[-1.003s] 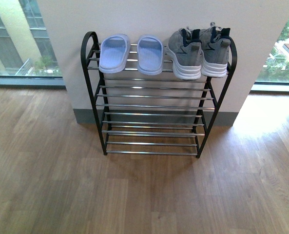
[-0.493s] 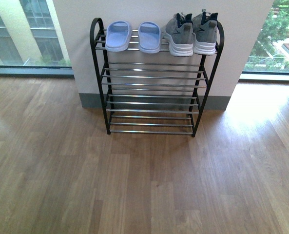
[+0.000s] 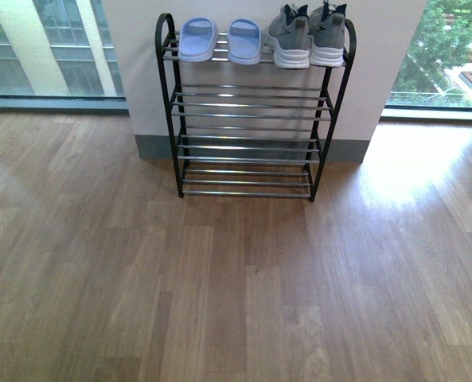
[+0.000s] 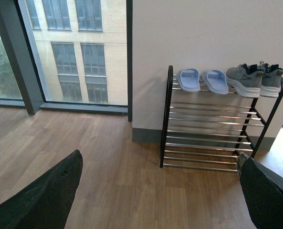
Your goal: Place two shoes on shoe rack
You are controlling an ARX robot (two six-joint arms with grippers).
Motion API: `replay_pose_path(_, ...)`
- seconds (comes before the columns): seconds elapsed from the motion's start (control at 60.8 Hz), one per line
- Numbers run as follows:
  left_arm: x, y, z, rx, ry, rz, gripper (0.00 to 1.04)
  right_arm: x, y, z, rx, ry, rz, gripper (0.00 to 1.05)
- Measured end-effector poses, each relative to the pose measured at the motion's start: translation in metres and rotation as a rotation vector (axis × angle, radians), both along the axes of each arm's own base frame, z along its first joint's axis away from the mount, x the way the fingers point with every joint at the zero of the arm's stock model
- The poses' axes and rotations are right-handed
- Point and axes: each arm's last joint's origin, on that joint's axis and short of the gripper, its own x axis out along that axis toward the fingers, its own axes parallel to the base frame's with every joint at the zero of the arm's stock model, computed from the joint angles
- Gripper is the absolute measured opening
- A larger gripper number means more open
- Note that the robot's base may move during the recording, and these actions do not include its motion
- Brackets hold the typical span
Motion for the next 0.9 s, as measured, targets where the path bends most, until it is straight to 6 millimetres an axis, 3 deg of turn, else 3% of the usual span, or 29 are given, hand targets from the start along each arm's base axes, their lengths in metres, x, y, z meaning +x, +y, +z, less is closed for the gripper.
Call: replay_pose_path(0.905, 0.0000, 0.0000, 0.0000, 0.000, 0.000, 0.000, 0.95, 0.0000, 0.0000, 0.0000, 0.000, 0.000, 0.000, 0.95)
